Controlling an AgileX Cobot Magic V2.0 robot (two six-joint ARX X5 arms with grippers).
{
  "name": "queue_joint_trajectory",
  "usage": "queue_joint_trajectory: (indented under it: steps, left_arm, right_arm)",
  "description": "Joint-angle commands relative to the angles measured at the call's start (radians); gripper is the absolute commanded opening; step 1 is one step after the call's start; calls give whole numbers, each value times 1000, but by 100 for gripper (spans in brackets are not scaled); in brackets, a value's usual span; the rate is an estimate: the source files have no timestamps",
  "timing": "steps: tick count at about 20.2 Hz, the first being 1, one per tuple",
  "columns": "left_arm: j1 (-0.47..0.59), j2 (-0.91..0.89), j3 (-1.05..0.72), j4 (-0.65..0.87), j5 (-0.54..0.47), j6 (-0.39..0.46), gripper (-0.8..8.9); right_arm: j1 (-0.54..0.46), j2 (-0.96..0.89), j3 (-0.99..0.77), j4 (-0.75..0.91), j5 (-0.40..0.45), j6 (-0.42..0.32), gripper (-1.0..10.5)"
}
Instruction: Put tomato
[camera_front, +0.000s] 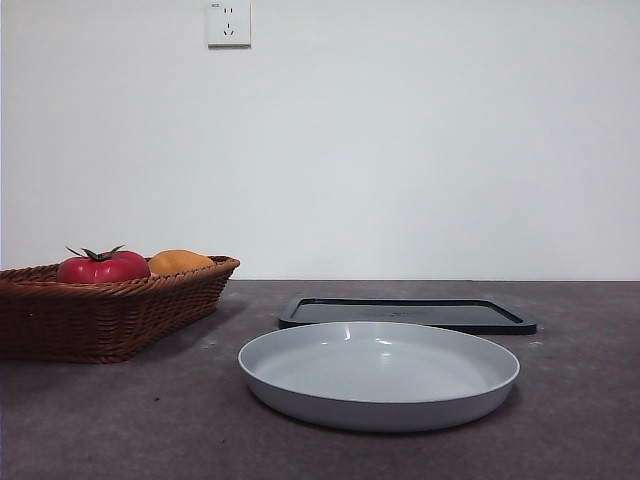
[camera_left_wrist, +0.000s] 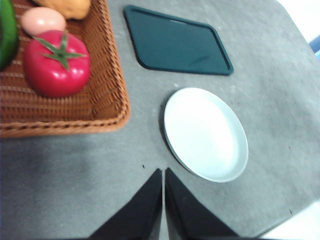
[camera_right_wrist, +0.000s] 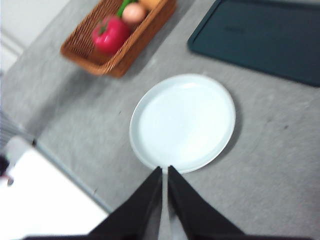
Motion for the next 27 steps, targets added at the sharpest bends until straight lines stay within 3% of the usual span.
queue_joint_trajectory:
  steps: [1, 7, 10, 13, 15, 22, 27]
  left_arm:
    - [-11, 9, 26, -8, 7, 21, 10]
    - [-15, 17, 27, -29, 14, 19, 42]
    - [-15, 17, 27, -29, 13, 15, 198]
    - [-15, 17, 27, -29, 12, 11, 353]
    - [-15, 17, 27, -29, 10, 12, 404]
    - [-15, 64, 28, 65, -118, 12, 406]
    - [-22, 288, 82, 211, -166, 51, 406]
  right_arm:
    - [24, 11, 18, -8, 3, -42, 8]
    - [31, 11, 18, -5, 3, -44, 45]
    - [31, 11, 18, -5, 3, -43, 247]
    - [31, 11, 18, -5, 3, -41, 339]
    - [31, 11, 18, -5, 3, -40, 399]
    - [31, 11, 18, -2, 29, -40, 411]
    - [31, 12, 18, -2, 29, -37, 411]
